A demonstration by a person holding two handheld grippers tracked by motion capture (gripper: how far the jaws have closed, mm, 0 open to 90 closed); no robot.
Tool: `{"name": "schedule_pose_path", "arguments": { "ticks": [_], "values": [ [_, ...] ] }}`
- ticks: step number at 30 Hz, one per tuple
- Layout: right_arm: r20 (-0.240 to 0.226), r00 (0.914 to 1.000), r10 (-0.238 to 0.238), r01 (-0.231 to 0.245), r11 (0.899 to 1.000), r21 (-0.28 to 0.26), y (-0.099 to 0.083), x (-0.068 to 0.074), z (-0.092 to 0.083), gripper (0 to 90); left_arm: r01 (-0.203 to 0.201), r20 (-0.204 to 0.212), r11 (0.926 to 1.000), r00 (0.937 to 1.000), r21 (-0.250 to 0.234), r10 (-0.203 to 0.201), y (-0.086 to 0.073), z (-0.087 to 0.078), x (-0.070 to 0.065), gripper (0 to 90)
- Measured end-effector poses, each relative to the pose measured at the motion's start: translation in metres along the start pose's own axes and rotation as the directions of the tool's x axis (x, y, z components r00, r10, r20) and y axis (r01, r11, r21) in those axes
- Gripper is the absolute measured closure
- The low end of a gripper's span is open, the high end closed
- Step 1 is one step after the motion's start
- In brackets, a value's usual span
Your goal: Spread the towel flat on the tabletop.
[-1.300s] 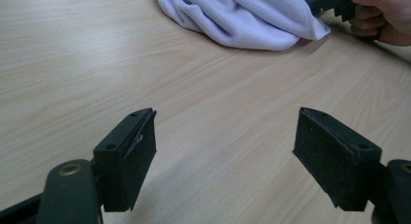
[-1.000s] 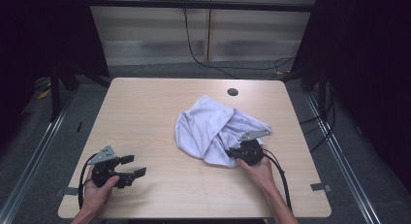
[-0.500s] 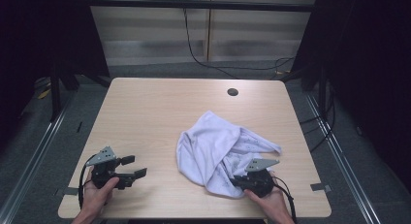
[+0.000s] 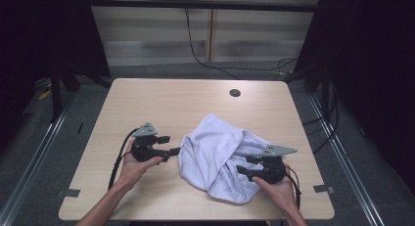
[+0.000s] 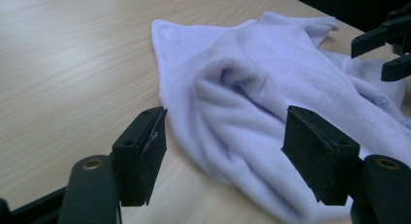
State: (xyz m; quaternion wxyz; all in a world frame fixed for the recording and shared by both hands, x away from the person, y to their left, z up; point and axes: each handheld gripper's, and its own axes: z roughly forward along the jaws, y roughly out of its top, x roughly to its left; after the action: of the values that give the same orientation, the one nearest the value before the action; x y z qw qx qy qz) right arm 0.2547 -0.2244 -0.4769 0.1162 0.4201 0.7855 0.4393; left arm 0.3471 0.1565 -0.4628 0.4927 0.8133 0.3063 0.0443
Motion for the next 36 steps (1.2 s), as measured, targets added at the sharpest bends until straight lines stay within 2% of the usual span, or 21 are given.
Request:
{"name": "schedule_pose_path", "arguments": {
  "ticks": [3, 5, 7, 9, 10, 11, 15, 17, 18, 19, 20, 21, 22, 23, 25, 27, 29, 31, 33, 34, 36],
  "values": [
    [0.025, 0.9997, 0.005, -0.006, 1.0, 0.012, 0.0, -0.007, 0.007, 39.5, -0.014, 0.001, 0.9998, 0.9999, 0.012, 0.014, 0.007, 0.018, -0.002, 31.2],
    [0.027, 0.9995, 0.018, -0.018, 1.0, 0.023, -0.001, -0.012, 0.014, 38.3, -0.015, -0.005, 0.9992, 0.9999, 0.037, 0.016, 0.004, 0.042, -0.006, 34.7],
    [0.028, 0.9995, 0.01, -0.01, 0.999, 0.031, -0.002, -0.012, 0.016, 38.3, -0.046, -0.009, 0.9941, 0.9989, 0.098, 0.047, -0.001, 0.054, -0.009, 50.9],
    [0.019, 0.9998, 0.008, -0.009, 1.0, 0.03, -0.004, -0.011, 0.015, 39.0, -0.043, 0.003, 0.9925, 0.9991, 0.114, 0.043, -0.004, 0.056, -0.009, 61.3],
    [0.019, 0.9998, 0.008, -0.009, 1.0, 0.03, -0.004, -0.011, 0.015, 39.0, -0.041, 0.005, 0.9927, 0.9992, 0.114, 0.04, -0.008, 0.055, -0.009, 61.3],
    [0.027, 0.9996, 0.001, -0.002, 0.999, 0.04, -0.007, -0.011, 0.014, 40.4, -0.03, 0.028, 0.993, 0.9993, 0.114, 0.027, -0.012, 0.05, -0.008, 67.5],
    [0.033, 0.9994, 0.01, -0.012, 0.999, 0.045, -0.011, -0.012, 0.012, 40.4, -0.041, 0.06, 0.9892, 0.9976, 0.14, 0.033, -0.02, 0.038, -0.008, 67.9],
    [0.04, 0.9991, 0.014, -0.016, 0.998, 0.053, -0.014, -0.012, 0.011, 40.0, -0.055, 0.052, 0.9866, 0.9975, 0.154, 0.048, -0.028, 0.024, -0.012, 67.9],
    [0.038, 0.9992, 0.016, -0.018, 0.998, 0.052, -0.015, -0.012, 0.011, 39.9, -0.055, 0.052, 0.9866, 0.9975, 0.154, 0.048, -0.028, 0.024, -0.012, 67.9],
    [0.043, 0.999, 0.014, -0.016, 0.998, 0.058, -0.016, -0.013, 0.011, 39.4, -0.063, 0.048, 0.9845, 0.9973, 0.164, 0.056, -0.036, 0.012, -0.015, 67.6],
    [0.043, 0.999, 0.014, -0.016, 0.998, 0.058, -0.016, -0.013, 0.011, 39.4, -0.063, 0.048, 0.9845, 0.9973, 0.164, 0.056, -0.036, 0.012, -0.015, 67.2],
    [0.051, 0.9986, 0.017, -0.02, 0.998, 0.06, -0.017, -0.013, 0.011, 38.7, -0.057, 0.046, 0.9846, 0.9977, 0.165, 0.05, -0.041, 0.005, -0.015, 67.2],
    [0.031, 0.9992, 0.026, -0.028, 0.997, 0.066, -0.019, -0.011, 0.014, 36.8, -0.037, 0.04, 0.9866, 0.9987, 0.159, 0.031, -0.051, -0.009, -0.016, 66.6],
    [0.035, 0.9994, 0.005, -0.008, 0.997, 0.079, -0.019, -0.009, 0.017, 35.2, -0.036, 0.035, 0.9869, 0.9989, 0.157, 0.03, -0.055, -0.017, -0.017, 66.1],
    [0.023, 0.9997, -0.002, 0.0, 0.997, 0.08, -0.02, -0.006, 0.021, 33.8, -0.031, 0.039, 0.9868, 0.9989, 0.159, 0.025, -0.06, -0.023, -0.017, 65.7],
    [-0.02, 0.9994, -0.028, 0.029, 0.996, 0.085, -0.016, 0.001, 0.029, 29.5, -0.021, 0.06, 0.986, 0.9981, 0.166, 0.011, -0.069, -0.038, -0.019, 62.6],
    [-0.035, 0.9989, -0.032, 0.035, 0.996, 0.081, -0.016, 0.003, 0.031, 27.0, -0.019, 0.076, 0.9848, 0.9971, 0.172, 0.006, -0.072, -0.044, -0.021, 61.3],
    [-0.038, 0.9969, -0.069, 0.072, 0.994, 0.086, -0.013, 0.013, 0.04, 23.1, -0.018, 0.096, 0.984, 0.9953, 0.177, 0.001, -0.077, -0.052, -0.026, 56.2],
    [-0.042, 0.9941, -0.1, 0.104, 0.99, 0.095, -0.009, 0.02, 0.048, 21.4, -0.031, 0.083, 0.9852, 0.9964, 0.169, 0.018, -0.08, -0.059, -0.029, 52.8],
    [0.006, 0.9874, -0.158, 0.156, 0.982, 0.109, -0.005, 0.027, 0.056, 24.6, -0.015, 0.04, 0.9899, 0.9991, 0.141, 0.01, -0.076, -0.063, -0.029, 39.5],
    [0.014, 0.9853, -0.17, 0.168, 0.979, 0.114, -0.004, 0.028, 0.058, 25.4, -0.016, 0.037, 0.9926, 0.9993, 0.12, 0.012, -0.071, -0.064, -0.025, 35.6]
  ]
}}
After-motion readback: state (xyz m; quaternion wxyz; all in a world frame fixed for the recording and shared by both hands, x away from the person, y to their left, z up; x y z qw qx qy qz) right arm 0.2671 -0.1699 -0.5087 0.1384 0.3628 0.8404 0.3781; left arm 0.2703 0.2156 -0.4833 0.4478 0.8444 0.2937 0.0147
